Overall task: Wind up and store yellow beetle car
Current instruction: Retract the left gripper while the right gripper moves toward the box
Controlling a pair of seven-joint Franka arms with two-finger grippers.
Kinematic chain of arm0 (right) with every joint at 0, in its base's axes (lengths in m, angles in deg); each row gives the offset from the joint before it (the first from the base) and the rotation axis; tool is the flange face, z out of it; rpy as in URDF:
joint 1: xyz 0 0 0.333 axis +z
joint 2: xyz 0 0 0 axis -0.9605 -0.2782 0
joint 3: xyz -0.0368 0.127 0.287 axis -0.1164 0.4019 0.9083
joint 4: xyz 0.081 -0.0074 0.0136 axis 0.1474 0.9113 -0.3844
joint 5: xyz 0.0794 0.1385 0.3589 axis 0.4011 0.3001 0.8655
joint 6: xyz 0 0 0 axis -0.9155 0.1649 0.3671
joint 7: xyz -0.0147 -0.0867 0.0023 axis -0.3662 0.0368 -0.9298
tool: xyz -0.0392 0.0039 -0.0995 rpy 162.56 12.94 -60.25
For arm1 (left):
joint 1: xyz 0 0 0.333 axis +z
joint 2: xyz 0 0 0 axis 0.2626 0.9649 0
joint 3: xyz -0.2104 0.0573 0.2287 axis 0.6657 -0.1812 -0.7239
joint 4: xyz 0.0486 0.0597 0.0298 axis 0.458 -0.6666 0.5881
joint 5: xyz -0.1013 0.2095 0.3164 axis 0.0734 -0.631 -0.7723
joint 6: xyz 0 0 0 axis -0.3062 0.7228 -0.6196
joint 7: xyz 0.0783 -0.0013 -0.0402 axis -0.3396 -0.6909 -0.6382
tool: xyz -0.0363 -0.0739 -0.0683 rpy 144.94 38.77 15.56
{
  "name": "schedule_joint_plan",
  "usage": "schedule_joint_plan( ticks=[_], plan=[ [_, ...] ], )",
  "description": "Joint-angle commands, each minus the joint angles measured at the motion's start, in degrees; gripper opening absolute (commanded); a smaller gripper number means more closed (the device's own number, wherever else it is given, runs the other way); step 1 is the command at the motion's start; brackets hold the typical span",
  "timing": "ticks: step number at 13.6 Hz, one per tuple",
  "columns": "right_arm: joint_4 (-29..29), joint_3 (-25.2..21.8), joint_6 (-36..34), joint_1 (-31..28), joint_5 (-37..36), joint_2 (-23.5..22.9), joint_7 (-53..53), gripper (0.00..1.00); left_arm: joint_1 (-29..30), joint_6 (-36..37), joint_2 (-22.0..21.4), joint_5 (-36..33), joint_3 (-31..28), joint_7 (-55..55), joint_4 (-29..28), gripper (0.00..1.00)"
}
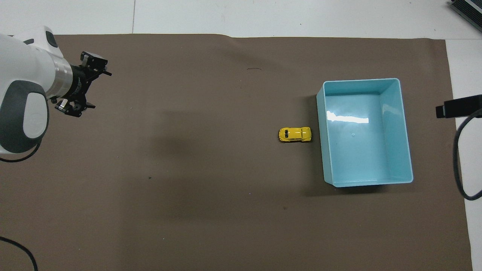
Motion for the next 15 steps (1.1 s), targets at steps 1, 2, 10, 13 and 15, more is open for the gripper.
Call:
schedule_joint_plan(
  ticks=[1, 2, 10, 13, 15],
  plan=[
    [1.14, 0.47, -1.52, -0.21, 1.63, 1.49, -6.37, 1.0, 0.61, 4.24, -2.05, -0.31, 0.32, 11.25, 0.65, 1.0],
    [1.23, 1.6, -2.48, -0.21, 1.63, 1.58, -6.73, 1.0, 0.7, 5.65, -2.75, -0.31, 0.32, 16.43, 0.65, 1.0],
    [1.75, 3.28, -4.16, -0.21, 0.75, 2.37, -18.93, 1.0, 3.33, 14.44, -6.88, -0.31, 0.32, 46.87, 0.13, 1.0],
    [2.02, 3.98, -3.64, -0.21, 0.66, 2.46, -26.48, 1.0, 4.39, 16.12, -7.76, -0.31, 0.32, 55.22, 0.21, 1.0],
    [2.72, 4.25, -3.29, -0.12, 0.58, 2.9, -32.81, 1.0, 5.52, 18.56, -9.16, -0.31, 0.32, 59.09, 0.21, 1.0]
  ],
)
